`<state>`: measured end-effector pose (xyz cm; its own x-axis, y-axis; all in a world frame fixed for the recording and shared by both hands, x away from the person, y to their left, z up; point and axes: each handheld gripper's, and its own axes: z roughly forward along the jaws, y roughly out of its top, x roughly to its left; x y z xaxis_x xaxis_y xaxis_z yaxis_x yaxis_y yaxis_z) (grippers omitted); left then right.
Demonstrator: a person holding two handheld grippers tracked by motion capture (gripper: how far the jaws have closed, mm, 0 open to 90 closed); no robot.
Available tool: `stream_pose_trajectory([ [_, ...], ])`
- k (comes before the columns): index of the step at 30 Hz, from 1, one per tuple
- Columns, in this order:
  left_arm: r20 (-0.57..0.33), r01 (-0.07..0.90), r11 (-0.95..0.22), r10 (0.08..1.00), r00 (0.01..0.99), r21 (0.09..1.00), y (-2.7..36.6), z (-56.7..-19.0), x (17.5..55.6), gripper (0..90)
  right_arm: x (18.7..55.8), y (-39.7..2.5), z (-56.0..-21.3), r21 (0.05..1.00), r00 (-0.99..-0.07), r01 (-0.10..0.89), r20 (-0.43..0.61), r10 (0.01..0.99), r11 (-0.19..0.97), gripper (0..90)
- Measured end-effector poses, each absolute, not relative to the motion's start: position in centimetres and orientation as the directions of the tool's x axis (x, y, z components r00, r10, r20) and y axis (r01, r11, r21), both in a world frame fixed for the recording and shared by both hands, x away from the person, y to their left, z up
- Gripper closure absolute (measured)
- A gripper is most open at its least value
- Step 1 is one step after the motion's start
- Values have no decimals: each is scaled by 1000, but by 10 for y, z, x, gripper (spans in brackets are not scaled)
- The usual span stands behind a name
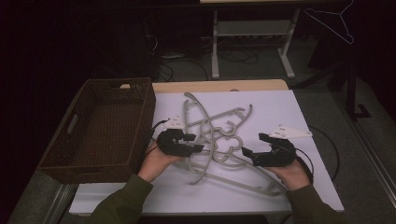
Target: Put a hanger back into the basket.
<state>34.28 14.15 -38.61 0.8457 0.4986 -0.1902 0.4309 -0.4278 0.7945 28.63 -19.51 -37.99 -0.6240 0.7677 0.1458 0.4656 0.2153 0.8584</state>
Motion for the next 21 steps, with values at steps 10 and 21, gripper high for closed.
stream_pose_trajectory([
  [10,-190,407,-389,488,852,827,161,-387,328,266,307,-131,-389,796,-599,541,137,789,272,275],
  [21,-189,402,-368,495,848,838,162,-386,329,243,345,-87,-410,712,-568,632,158,807,305,399],
])
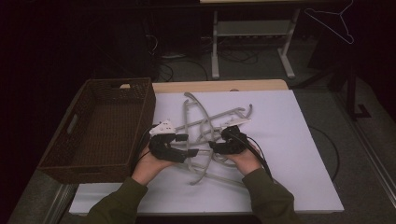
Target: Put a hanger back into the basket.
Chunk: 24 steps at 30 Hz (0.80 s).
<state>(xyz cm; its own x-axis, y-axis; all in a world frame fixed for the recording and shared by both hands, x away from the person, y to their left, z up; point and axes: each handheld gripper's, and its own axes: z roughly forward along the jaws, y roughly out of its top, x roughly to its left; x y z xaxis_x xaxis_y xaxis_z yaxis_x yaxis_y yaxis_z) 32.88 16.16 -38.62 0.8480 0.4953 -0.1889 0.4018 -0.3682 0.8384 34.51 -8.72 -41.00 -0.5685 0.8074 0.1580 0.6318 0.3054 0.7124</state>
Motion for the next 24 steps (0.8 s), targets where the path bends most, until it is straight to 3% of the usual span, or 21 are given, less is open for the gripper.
stream_pose_trajectory([
  [11,-188,409,-370,506,842,834,161,-388,331,244,360,-70,-431,638,-547,690,153,823,341,475],
  [24,-187,410,-372,508,841,833,161,-389,332,244,366,-69,-433,620,-522,700,105,846,354,587],
])
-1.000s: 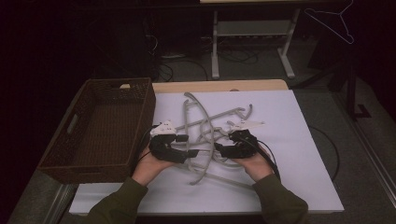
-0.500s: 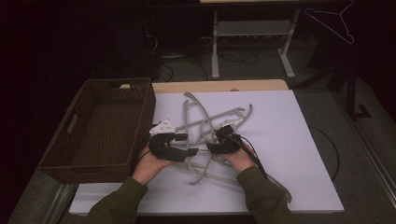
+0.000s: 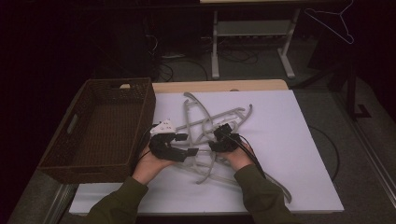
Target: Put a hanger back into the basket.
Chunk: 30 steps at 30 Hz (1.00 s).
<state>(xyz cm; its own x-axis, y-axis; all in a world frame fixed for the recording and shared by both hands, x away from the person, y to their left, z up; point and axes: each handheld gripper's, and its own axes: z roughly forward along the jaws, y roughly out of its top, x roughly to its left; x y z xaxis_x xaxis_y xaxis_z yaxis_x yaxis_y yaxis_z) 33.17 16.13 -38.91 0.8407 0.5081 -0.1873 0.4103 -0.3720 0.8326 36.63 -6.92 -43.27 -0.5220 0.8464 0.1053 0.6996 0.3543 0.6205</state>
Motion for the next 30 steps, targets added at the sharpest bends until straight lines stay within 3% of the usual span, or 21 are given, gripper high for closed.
stream_pose_trajectory([
  [9,-186,412,-375,511,839,830,160,-390,332,244,368,-75,-431,619,-491,712,99,865,333,642],
  [17,-183,408,-373,510,840,833,161,-389,332,244,369,-81,-427,638,-467,704,85,880,312,764],
  [22,-182,408,-373,512,839,833,162,-389,332,244,369,-84,-427,636,-470,705,88,878,313,772],
  [27,-184,410,-373,512,839,833,161,-389,332,244,370,-85,-428,621,-489,712,102,866,328,686],
  [30,-184,409,-373,511,840,833,161,-389,332,244,370,-82,-432,597,-484,726,93,870,341,733],
])
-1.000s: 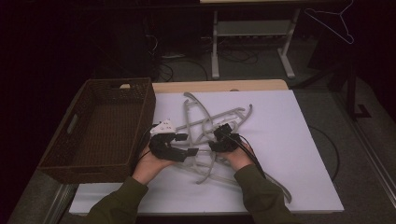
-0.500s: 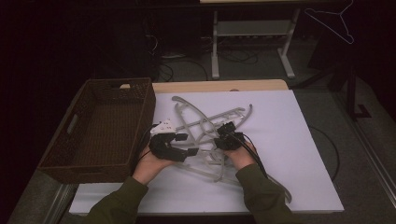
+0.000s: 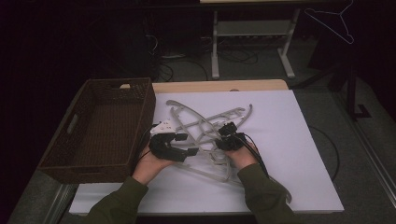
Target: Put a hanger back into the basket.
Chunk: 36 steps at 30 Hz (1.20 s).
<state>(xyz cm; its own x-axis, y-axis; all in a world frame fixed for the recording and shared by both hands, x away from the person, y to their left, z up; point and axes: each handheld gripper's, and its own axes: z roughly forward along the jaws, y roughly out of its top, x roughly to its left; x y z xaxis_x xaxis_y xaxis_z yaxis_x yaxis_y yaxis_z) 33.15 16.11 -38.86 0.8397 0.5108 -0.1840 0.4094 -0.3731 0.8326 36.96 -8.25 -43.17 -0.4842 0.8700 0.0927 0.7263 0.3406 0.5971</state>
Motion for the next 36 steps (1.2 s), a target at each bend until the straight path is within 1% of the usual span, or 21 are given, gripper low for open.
stream_pose_trajectory([
  [5,-183,409,-373,511,840,833,161,-389,332,244,370,-82,-433,588,-471,735,83,878,338,767],
  [9,-181,408,-375,510,841,832,161,-388,331,244,371,-87,-432,592,-443,742,82,893,314,807],
  [15,-183,408,-372,511,840,834,162,-388,332,243,369,-91,-430,606,-453,730,83,888,316,810],
  [18,-185,409,-369,512,839,834,162,-388,332,243,368,-95,-426,622,-467,711,69,881,328,812],
  [19,-186,411,-369,513,838,834,162,-388,332,242,366,-98,-423,632,-490,692,57,870,348,813],
  [25,-185,409,-363,516,836,837,164,-386,332,242,359,-109,-414,635,-521,680,65,851,368,815],
  [28,-181,407,-362,519,835,839,166,-385,332,242,354,-115,-410,651,-545,656,59,836,382,816],
  [31,-178,403,-360,521,835,841,167,-383,332,242,346,-130,-400,676,-584,627,78,808,388,815],
  [32,-178,403,-360,521,835,841,167,-383,332,242,346,-130,-400,676,-584,627,78,808,388,815],
  [36,-173,399,-360,520,836,843,167,-382,331,242,334,-152,-395,680,-613,607,72,787,410,815],
])
